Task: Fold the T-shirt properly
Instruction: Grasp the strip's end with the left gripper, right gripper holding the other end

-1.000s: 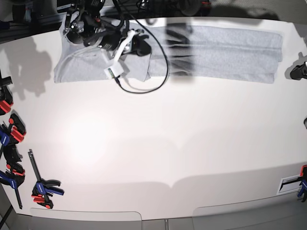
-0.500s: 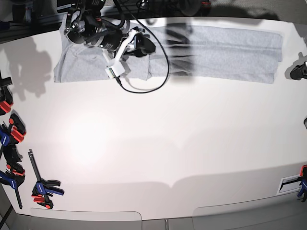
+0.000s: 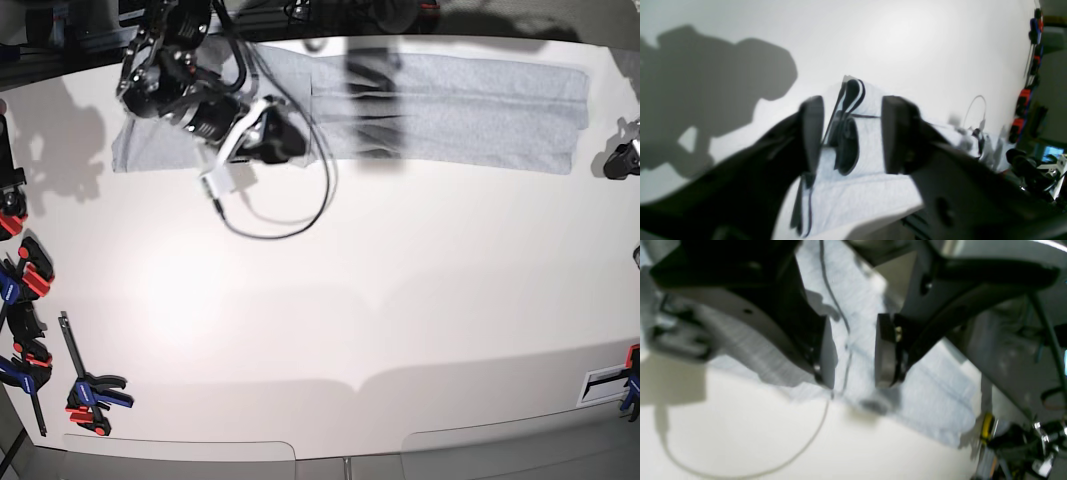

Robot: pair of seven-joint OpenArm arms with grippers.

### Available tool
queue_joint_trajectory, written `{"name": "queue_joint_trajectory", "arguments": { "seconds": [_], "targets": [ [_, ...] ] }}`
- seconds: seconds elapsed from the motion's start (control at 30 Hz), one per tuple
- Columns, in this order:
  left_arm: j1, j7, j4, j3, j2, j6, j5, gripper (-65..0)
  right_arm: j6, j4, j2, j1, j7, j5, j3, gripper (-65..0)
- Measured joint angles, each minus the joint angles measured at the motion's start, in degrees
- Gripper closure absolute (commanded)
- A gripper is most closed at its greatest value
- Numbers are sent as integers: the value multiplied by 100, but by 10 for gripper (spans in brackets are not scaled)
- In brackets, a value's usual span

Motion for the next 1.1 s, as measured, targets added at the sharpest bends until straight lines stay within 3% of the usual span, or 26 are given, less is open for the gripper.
{"name": "queue_joint_trajectory", "arguments": {
  "seconds": [0.2,0.37,0.5,0.7,0.87,1.1],
  "targets": [
    [24,-90,0,0,350,-2,-2,-302,2,0,339,72,-2,4,369,-195],
    [485,-776,2,2,514,2,216,-361,4,0,531,72,-4,-11,831,-195],
    [826,-1285,2,-70,472,-7,439,-362,4,0,660,72,66,7,1169,-195],
    [1078,-938,2,-608,575,-7,378,-368,4,0,695,74,63,15,1231,-195],
    [1314,-214,7,-804,831,-35,-190,-432,4,0,697,74,87,31,1224,-195],
    [1318,-225,203,-831,1196,-81,-289,-432,4,0,697,74,109,31,1220,-195]
  ]
}}
